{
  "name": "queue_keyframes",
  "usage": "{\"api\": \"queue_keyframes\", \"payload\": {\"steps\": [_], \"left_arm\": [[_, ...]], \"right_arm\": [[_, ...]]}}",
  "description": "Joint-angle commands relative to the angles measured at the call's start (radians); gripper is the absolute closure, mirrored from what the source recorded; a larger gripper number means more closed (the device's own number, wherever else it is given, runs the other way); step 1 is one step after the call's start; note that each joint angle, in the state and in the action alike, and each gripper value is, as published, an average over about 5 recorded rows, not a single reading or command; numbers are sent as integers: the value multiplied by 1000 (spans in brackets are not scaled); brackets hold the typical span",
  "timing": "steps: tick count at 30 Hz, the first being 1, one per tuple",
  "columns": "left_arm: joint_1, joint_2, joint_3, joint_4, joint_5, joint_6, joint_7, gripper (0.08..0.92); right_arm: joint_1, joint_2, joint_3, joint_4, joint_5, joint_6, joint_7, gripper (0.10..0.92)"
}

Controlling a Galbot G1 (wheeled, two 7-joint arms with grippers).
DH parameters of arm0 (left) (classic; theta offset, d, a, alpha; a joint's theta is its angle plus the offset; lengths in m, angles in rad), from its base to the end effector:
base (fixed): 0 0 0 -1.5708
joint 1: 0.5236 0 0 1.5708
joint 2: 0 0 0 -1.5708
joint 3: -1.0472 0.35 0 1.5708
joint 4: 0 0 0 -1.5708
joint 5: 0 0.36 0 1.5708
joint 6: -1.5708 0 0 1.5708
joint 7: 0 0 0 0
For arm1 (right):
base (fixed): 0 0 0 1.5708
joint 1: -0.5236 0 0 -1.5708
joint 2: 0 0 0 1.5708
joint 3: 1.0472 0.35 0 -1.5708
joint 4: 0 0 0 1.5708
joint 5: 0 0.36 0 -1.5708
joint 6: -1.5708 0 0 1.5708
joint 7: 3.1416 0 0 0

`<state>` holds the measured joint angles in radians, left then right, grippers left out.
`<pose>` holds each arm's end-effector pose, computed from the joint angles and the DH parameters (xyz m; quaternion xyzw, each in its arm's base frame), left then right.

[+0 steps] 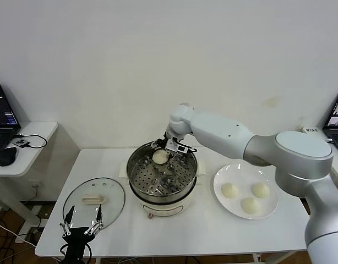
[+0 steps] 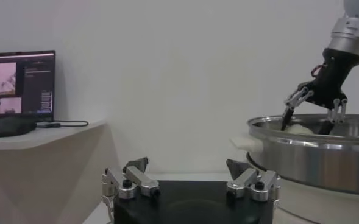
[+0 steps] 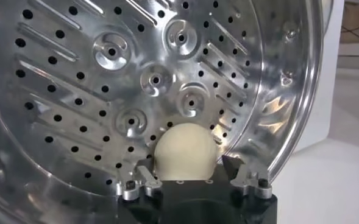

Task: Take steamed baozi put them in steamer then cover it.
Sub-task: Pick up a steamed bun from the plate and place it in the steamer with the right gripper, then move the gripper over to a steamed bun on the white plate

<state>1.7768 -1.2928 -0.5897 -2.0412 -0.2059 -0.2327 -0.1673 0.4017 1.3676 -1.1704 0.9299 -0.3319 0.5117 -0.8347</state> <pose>0.1228 0.0717 -0.3430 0.0420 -0.9987 -0.0274 0.0099 0.6026 0.1664 -0.1095 -0.6046 0.2107 -0.7662 0.0555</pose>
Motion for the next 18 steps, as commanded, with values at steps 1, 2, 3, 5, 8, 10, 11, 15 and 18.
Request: {"api": "queue_keyframes", "payload": {"steps": [1,2,3,5,8,10,11,15,18], "left_arm": [[0,1,0,-1,0,1,0,177],[1,2,0,-3,-1,2,0,177],[2,4,-1,-6,-1,3,0,177],[2,9,-1,-13,-3,17,-1,177],[3,19,-1,-26,-5,57,-6,177],[0,26,-2,-34,-8,84,-10,177],[-2,29,-3,-36,-9,94,-11,177],[-7,36,1,-46,-10,113,-10,177],[-7,42,6,-54,-8,121,-8,177]], "right_arm": [[17,-13,2,22,56,-23,-10,204],[34,-29,4,47,90,-59,-29,203],[51,-46,7,77,124,-101,-48,203],[94,-96,7,163,217,-228,-88,203],[165,-200,-7,309,367,-448,-136,202],[204,-280,-21,395,442,-563,-152,203],[218,-320,-28,432,468,-609,-154,203],[256,-482,-45,565,539,-733,-151,203],[262,-601,-47,643,554,-778,-160,202]]}}
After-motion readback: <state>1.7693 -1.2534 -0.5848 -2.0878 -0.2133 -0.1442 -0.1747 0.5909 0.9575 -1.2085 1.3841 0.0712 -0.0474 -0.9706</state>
